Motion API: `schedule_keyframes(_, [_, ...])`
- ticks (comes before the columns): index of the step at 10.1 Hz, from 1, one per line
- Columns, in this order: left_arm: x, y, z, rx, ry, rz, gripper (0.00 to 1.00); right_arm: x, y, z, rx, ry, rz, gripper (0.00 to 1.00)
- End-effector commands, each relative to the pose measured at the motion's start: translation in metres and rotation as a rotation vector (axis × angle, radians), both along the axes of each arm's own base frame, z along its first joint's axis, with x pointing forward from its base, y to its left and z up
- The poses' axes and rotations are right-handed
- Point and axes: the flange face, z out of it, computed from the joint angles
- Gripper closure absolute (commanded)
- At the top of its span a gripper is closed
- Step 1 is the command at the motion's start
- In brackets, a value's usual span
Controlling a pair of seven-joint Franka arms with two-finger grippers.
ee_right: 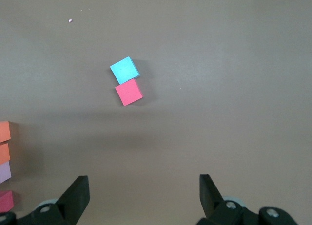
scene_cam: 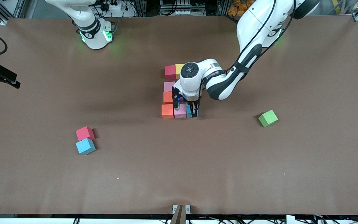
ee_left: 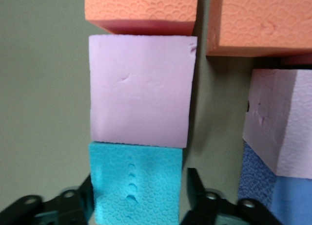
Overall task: Form number 2 with 11 blocks
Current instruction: 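Lower cyan beside the pink cube and open the left gripper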
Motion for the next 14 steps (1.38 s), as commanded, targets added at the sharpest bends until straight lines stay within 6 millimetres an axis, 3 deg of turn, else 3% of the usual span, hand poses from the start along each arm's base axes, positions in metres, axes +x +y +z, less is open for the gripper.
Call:
schedule_keyframes(1, [0.008, -0.006, 0.009, -0.014, -0.035, -0.010, 0.00, 0.003, 0.000, 0.001, -0.002, 0.000, -0.004, 0.00])
schedule_keyframes(5, [0.014, -0.004, 0.041, -0.046, -0.050, 0.054, 0.00, 0.006, 0.004, 0.001, 0.038, -0.004, -0.004, 0.00])
schedule_keyframes(8, [0.019, 0.004, 0.087, -0.070, -0.023, 0.200, 0.00, 0.002, -0.018, 0.004, 0.039, -0.007, 0.030, 0.00])
schedule_keyframes(10, [0.035, 0.024, 0.121, -0.091, -0.008, 0.289, 0.00, 0.000, -0.033, 0.006, 0.040, -0.013, 0.043, 0.00])
schedule_keyframes(14, [0.084, 0.104, 0.198, -0.151, -0.004, 0.514, 0.00, -0.001, -0.035, 0.005, 0.041, -0.008, 0.046, 0.00])
